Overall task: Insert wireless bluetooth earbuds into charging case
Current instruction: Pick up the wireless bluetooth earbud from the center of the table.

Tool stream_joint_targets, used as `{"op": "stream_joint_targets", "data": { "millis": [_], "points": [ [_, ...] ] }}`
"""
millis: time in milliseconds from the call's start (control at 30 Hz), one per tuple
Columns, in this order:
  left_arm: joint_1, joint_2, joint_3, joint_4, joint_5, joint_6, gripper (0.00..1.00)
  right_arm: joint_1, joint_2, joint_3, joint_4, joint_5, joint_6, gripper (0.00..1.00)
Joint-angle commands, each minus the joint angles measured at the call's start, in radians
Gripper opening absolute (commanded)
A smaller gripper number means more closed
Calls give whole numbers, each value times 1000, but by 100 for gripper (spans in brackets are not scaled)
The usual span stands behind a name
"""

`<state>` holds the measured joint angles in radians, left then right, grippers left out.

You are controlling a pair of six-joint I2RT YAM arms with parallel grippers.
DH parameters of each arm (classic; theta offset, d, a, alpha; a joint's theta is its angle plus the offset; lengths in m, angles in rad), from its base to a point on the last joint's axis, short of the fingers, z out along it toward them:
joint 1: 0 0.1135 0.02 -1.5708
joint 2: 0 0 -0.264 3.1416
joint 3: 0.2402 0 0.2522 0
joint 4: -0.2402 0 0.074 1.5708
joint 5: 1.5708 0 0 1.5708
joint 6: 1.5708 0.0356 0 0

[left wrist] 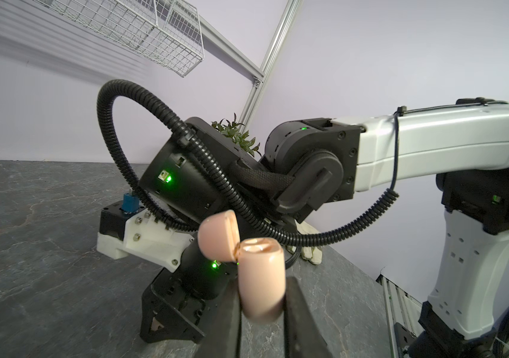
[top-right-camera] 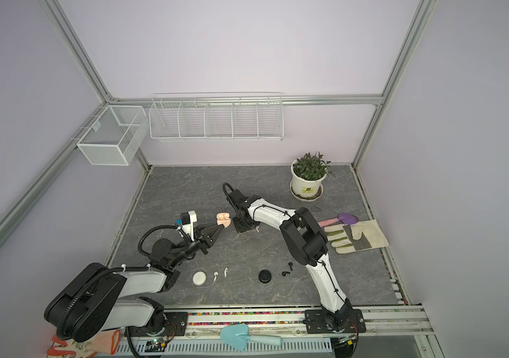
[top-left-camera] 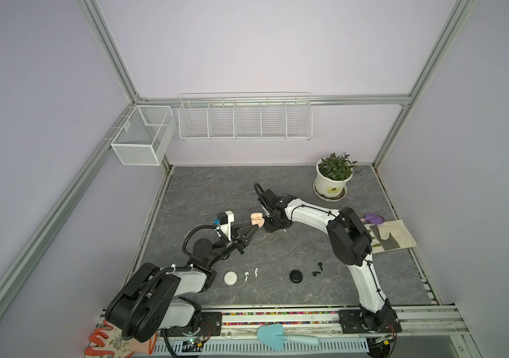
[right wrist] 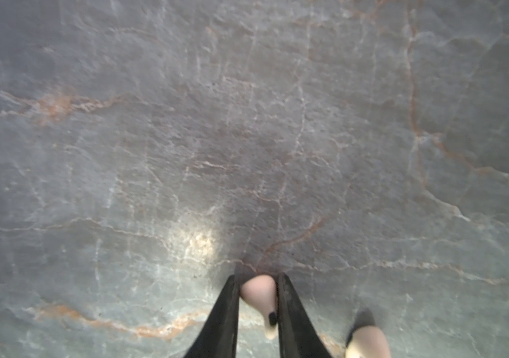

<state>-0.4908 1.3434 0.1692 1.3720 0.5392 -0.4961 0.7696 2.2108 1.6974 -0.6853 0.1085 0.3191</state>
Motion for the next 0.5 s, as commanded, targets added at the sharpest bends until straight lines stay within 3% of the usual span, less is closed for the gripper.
{"op": "stream_joint_targets", "data": {
  "millis": [0, 467],
  "points": [
    [4, -9, -8, 44, -3, 3, 0, 6, 28, 18, -48, 16, 18, 25],
    [6, -11, -10, 44, -3, 5, 0, 6, 50, 39, -67, 28, 15, 33]
  ]
}}
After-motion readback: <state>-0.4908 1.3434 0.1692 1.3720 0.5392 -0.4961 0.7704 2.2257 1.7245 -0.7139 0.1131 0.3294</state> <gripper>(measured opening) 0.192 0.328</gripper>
